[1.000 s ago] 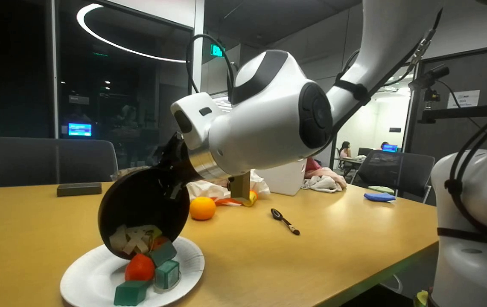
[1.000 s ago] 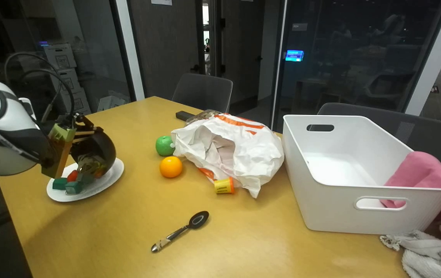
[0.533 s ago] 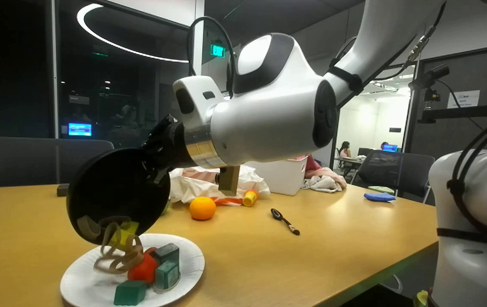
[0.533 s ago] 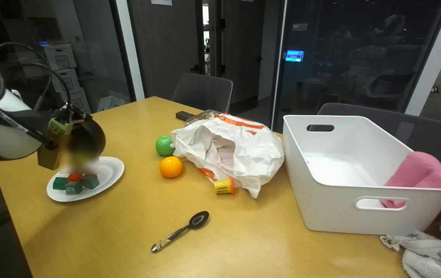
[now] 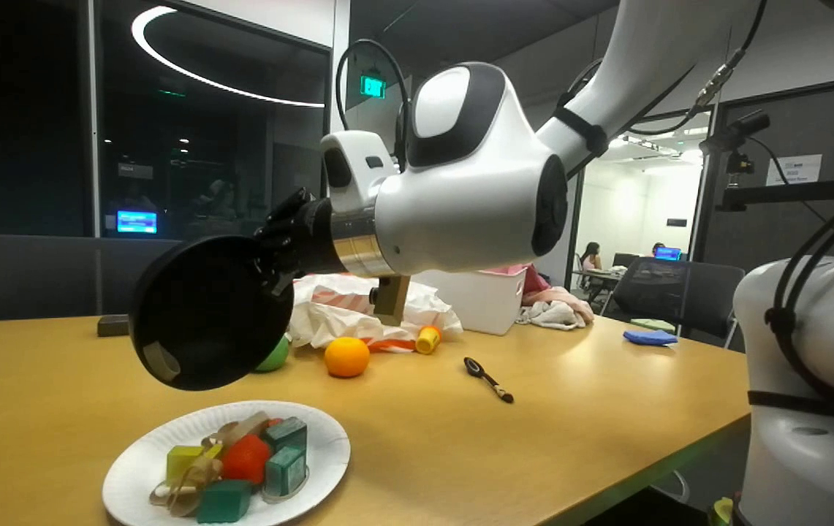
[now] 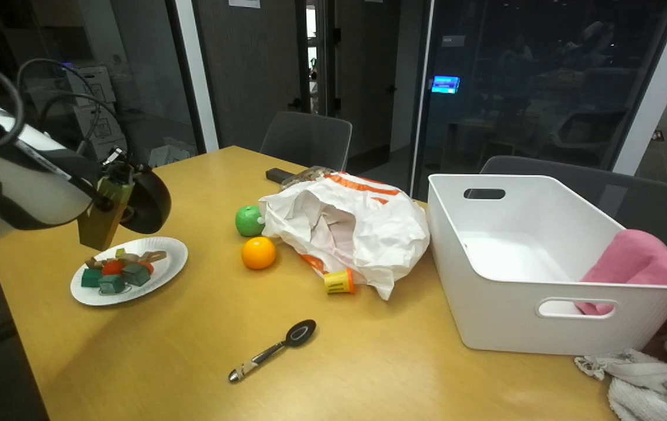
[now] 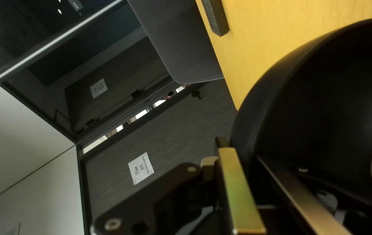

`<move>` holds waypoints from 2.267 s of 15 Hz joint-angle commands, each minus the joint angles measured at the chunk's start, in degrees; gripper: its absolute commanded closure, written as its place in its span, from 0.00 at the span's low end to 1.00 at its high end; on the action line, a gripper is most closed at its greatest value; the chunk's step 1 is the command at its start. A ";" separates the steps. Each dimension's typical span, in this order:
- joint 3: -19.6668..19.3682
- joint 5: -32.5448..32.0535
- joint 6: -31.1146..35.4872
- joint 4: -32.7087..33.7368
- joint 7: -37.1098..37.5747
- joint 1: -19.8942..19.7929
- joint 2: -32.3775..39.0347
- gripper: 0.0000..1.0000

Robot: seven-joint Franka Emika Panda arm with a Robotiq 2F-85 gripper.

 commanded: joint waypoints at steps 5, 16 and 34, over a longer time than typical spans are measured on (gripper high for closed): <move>-2.69 -2.02 0.38 -1.89 -0.97 -1.93 0.00 0.92; -2.89 -1.60 1.24 -0.57 -0.57 -0.28 -3.09 0.91; -18.37 61.14 15.17 -3.04 -53.08 -14.41 -1.60 0.92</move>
